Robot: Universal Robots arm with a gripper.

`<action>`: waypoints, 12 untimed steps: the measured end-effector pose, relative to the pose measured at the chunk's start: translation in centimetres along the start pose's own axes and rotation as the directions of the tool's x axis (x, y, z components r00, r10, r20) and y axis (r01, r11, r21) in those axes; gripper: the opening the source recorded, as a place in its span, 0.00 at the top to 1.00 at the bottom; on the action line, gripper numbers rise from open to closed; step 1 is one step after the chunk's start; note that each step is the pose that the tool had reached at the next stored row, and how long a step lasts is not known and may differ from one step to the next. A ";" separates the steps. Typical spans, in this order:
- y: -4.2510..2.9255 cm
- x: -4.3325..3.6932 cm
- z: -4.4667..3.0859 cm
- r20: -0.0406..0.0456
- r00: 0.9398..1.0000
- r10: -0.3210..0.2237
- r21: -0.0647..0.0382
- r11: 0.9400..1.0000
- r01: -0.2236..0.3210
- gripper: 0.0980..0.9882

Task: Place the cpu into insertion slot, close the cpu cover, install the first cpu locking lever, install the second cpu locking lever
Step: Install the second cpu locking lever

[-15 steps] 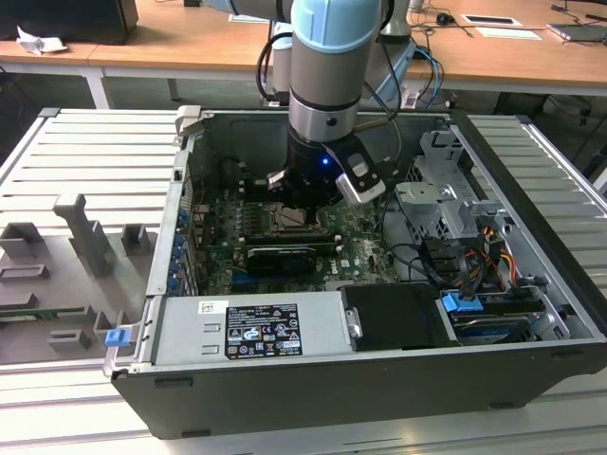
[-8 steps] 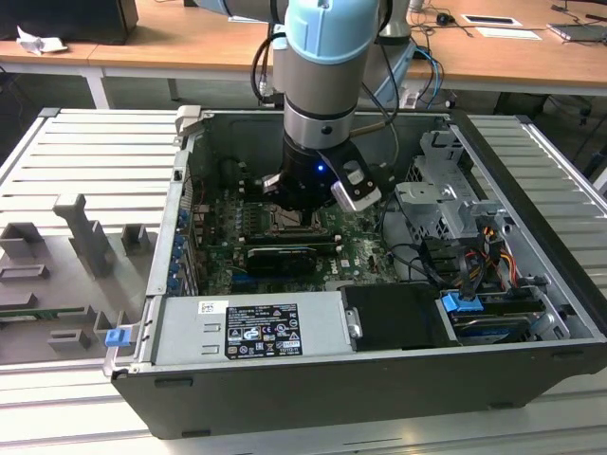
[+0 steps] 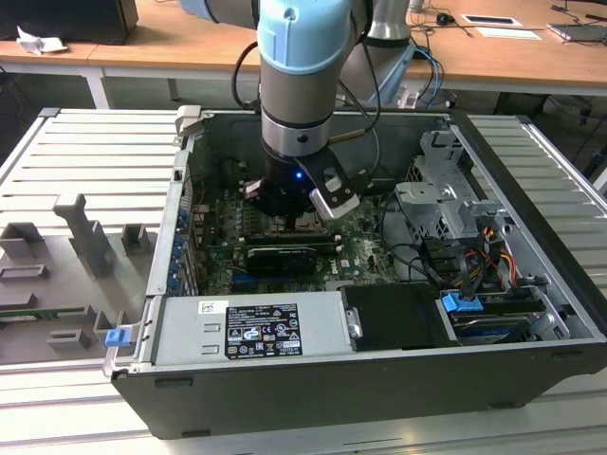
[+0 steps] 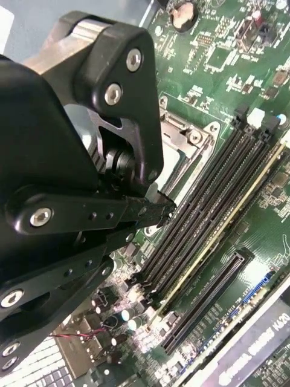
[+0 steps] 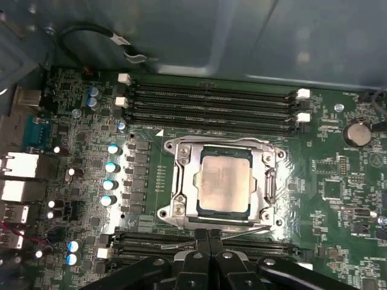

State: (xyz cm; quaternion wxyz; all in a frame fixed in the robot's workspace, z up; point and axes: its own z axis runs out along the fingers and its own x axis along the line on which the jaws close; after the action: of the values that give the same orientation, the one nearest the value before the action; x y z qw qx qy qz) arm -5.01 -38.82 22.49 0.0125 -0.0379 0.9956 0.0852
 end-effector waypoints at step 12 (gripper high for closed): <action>-0.26 0.64 0.42 0.001 1.000 0.000 -0.011 1.000 0.000 0.99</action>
State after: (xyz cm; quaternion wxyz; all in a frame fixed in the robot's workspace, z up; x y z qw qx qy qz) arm -5.61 -39.05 22.02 0.0127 -0.0378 0.9951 0.0909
